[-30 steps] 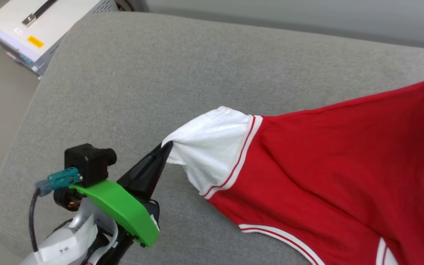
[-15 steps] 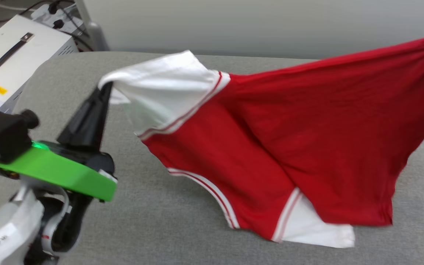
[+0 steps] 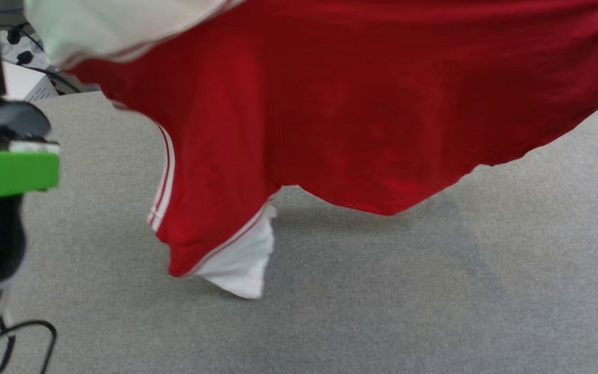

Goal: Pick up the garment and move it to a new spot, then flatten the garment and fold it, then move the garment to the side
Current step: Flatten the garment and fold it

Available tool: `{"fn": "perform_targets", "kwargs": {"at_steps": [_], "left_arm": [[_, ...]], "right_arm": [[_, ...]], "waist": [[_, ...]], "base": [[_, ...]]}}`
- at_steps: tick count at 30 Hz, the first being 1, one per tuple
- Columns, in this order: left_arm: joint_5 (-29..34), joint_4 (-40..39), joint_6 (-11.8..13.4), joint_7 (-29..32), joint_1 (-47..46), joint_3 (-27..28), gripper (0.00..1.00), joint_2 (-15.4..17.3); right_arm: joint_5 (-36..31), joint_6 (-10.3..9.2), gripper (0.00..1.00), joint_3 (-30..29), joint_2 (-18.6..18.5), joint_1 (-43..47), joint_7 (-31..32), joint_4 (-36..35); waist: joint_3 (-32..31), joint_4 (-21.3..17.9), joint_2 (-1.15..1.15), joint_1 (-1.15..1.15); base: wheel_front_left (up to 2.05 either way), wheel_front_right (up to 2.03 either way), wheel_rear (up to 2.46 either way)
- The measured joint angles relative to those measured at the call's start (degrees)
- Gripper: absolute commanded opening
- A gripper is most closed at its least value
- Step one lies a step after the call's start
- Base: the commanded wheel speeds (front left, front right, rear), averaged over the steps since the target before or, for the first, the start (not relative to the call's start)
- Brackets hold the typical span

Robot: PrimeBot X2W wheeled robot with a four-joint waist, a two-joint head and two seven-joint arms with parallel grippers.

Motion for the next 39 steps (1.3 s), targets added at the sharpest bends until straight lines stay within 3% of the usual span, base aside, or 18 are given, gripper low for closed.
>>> {"fn": "perform_targets", "kwargs": {"at_steps": [5, 14, 23, 29, 39], "left_arm": [[1.09, 1.15, -0.35, 0.29, -7.27, 1.75, 0.0, 1.85], [1.88, 7.21, -4.44, 4.28, -21.75, 2.37, 0.0, 6.36], [3.72, 21.05, -12.22, 8.87, -42.7, -1.65, 0.0, 9.67], [9.54, 35.34, -17.06, 8.98, -61.06, -7.39, 0.0, 6.31], [14.97, 59.04, -20.73, 0.54, -80.97, -11.36, 0.0, -2.36]], "right_arm": [[-0.82, 0.01, 0.0, -0.44, 0.63, -2.88, -1.52, -0.65], [-4.17, 0.07, 0.0, -1.35, 0.46, -12.45, -5.94, 3.37], [-9.64, 0.18, 0.0, -0.02, 2.11, -28.61, -12.07, 15.26], [-14.55, 0.53, 0.0, -0.03, 5.06, -41.77, -17.04, 27.24], [-25.83, 0.57, 0.0, -2.34, 10.73, -58.0, -28.15, 45.24]], "waist": [[2.53, -0.94, 0.0, 0.0], [9.43, -1.95, 0.0, 0.0], [19.66, -2.49, 0.0, 0.0], [26.66, -2.78, 0.0, 0.01], [35.24, -3.22, 0.0, 0.02]], "base": [[0.0, 0.0, 0.0], [0.0, 0.0, 0.0], [0.0, 0.0, 0.0], [0.0, 0.0, 0.0], [0.0, 0.0, 0.0]]}}
